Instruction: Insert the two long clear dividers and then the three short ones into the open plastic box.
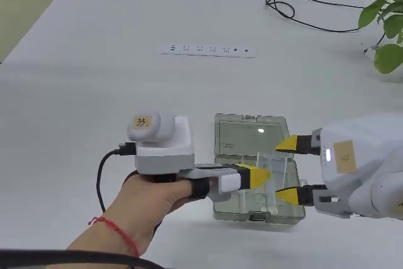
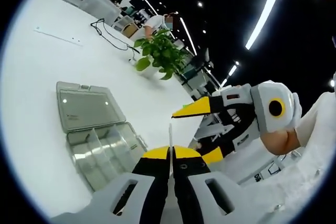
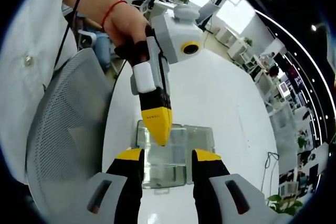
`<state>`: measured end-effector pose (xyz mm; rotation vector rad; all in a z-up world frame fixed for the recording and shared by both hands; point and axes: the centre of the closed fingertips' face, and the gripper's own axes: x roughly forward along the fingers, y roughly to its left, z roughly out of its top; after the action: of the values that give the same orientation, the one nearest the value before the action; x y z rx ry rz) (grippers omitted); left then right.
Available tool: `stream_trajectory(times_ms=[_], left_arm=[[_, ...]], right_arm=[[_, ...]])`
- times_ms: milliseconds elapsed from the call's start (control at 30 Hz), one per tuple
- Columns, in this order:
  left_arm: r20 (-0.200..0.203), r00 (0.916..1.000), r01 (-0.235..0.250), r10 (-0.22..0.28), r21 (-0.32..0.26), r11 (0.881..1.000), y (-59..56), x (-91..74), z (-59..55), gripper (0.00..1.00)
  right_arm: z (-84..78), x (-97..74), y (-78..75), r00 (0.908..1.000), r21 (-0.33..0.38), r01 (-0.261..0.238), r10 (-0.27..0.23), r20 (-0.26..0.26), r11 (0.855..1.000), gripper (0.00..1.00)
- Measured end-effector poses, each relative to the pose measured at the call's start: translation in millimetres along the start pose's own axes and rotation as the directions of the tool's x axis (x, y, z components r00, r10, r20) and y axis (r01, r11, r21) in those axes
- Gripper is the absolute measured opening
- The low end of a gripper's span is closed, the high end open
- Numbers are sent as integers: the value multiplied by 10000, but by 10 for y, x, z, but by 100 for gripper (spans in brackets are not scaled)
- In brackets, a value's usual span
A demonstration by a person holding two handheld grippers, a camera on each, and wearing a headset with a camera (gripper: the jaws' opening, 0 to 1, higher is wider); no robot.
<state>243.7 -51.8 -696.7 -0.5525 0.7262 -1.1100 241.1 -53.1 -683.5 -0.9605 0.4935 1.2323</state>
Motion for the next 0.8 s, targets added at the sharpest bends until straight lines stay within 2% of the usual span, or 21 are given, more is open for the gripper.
stream_trajectory(times_ms=[133,167,200,300,367,400,467,633,700,767,800], left_arm=[[-141,9996,256,-240,1278,9915,-52,-23,-19,0],[-192,9994,310,-283,1619,9863,-62,-28,-27,0],[-354,9987,428,-359,2225,9740,-81,-41,-53,0],[-622,9968,655,-497,2842,9565,-116,-55,-94,0],[-796,9951,831,-593,3419,9361,-134,-67,-116,0],[-813,9948,876,-621,3628,9277,-141,-74,-119,0],[-822,9933,1071,-815,3844,9169,-184,-92,-124,0],[-909,9861,1656,-1392,4630,8708,-302,-137,-120,0],[-931,9841,1776,-1514,4768,8609,-327,-145,-121,0],[-944,9815,1913,-1664,4956,8472,-361,-151,-121,0],[-984,9795,2016,-1760,5010,8417,-382,-152,-126,0]], right_arm=[[3,-68,-32,9982,656,-460,434,409,9968,33],[18,-85,-25,9965,827,-655,609,571,9944,31],[39,-110,-25,9937,1080,-875,791,800,9903,30],[49,-161,-19,9859,1308,-1437,1305,1046,9809,27],[81,-190,-3,9772,1455,-1863,1679,1301,9717,25],[108,-206,29,9689,1604,-2217,1988,1472,9618,24],[136,-228,42,9587,1640,-2589,2325,1640,9519,21],[194,-250,137,9278,1701,-3527,3203,1916,9201,17],[226,-256,175,9154,1691,-3823,3475,2030,9084,17],[234,-253,188,9114,1692,-3918,3563,2061,9043,16],[244,-252,207,9055,1686,-4049,3686,2101,8987,15]])
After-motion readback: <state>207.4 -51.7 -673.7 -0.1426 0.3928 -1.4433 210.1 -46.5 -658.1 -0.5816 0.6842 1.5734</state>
